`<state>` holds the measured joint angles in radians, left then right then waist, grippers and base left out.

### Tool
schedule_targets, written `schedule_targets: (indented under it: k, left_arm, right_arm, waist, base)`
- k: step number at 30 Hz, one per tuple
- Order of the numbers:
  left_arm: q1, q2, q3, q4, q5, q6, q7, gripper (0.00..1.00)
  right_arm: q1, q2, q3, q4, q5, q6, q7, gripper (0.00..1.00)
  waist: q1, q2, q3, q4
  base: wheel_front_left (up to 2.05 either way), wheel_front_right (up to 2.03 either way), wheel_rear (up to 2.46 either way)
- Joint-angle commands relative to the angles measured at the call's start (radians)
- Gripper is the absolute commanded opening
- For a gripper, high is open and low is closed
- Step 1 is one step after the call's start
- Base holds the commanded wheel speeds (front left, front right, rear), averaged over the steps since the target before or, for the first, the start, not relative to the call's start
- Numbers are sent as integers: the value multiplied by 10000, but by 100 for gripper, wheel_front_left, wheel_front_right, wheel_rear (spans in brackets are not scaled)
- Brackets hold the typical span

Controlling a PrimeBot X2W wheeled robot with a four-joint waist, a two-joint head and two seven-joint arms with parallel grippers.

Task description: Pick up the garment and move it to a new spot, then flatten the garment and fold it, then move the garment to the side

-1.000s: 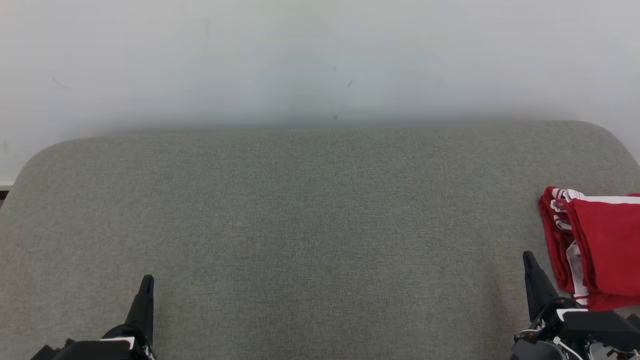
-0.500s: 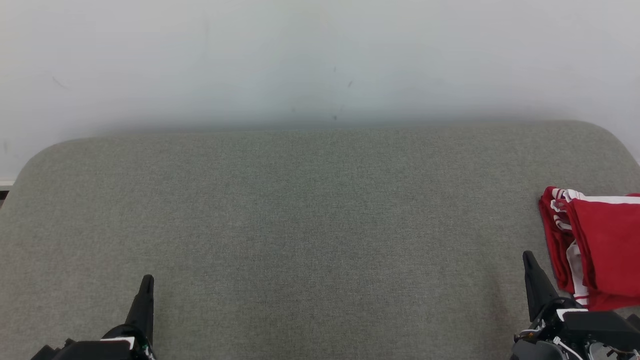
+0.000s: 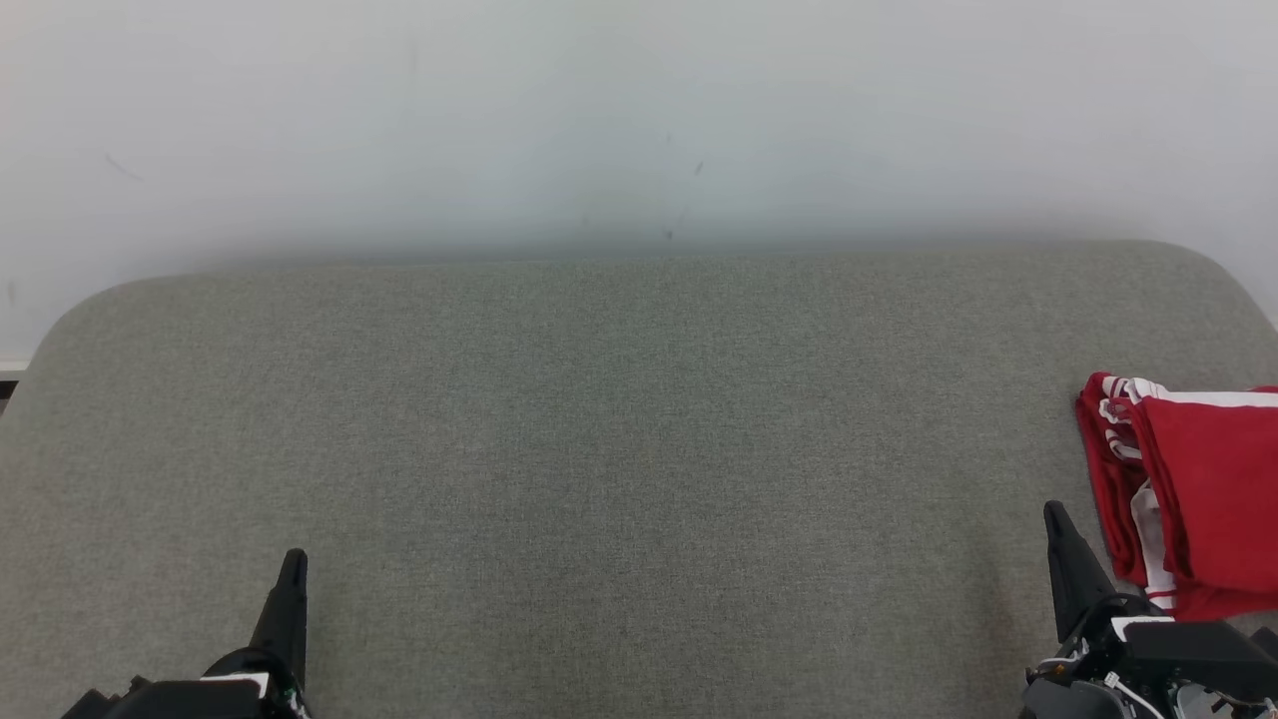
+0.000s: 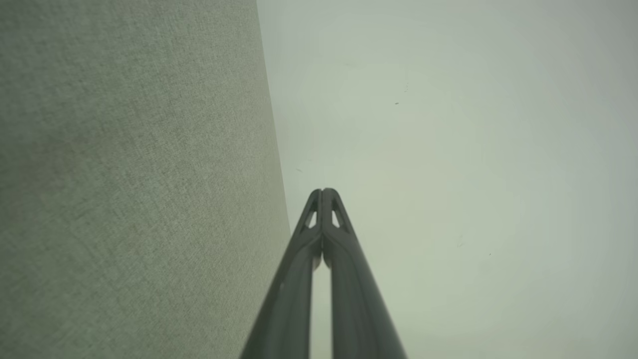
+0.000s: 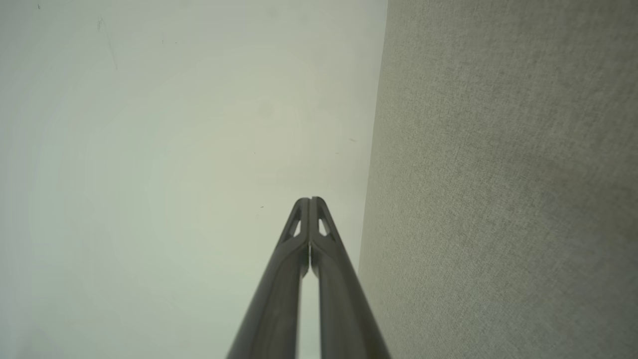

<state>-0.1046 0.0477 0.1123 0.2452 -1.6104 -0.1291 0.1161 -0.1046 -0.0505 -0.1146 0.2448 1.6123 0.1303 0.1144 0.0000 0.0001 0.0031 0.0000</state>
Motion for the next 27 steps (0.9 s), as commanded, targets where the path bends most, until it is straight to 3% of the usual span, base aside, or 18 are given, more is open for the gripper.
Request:
schedule_targets:
  k: [1,27]
  left_arm:
    - [-102,50,33,1,-51,-33,-7,0]
    - [-103,50,31,1,-51,-32,-8,0]
  right_arm:
    - [-85,15,-8,-13,15,8,19,0]
    - [-85,15,-7,-13,13,8,19,0]
  waist:
    - [0,-1,0,0]
    - [0,-1,0,0]
  base:
    - [0,0,0]
    - [0,0,0]
